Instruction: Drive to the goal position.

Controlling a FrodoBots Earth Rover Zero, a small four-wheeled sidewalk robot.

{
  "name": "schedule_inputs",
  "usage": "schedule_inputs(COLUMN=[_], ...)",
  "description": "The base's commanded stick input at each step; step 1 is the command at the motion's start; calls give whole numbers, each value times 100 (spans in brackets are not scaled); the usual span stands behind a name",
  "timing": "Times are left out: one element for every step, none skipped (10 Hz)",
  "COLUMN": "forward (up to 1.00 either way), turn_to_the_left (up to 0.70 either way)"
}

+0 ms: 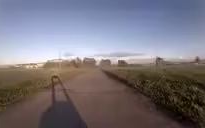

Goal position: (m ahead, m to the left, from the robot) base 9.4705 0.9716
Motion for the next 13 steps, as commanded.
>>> schedule_inputs(forward=[70, 70, 70, 70, 70, 70, 70, 70, 70, 70, 70, 70, 70], turn_to_the_left=[0, 0, 0, 0, 0, 0, 0, 0, 0, 0, 0, 0, 0])
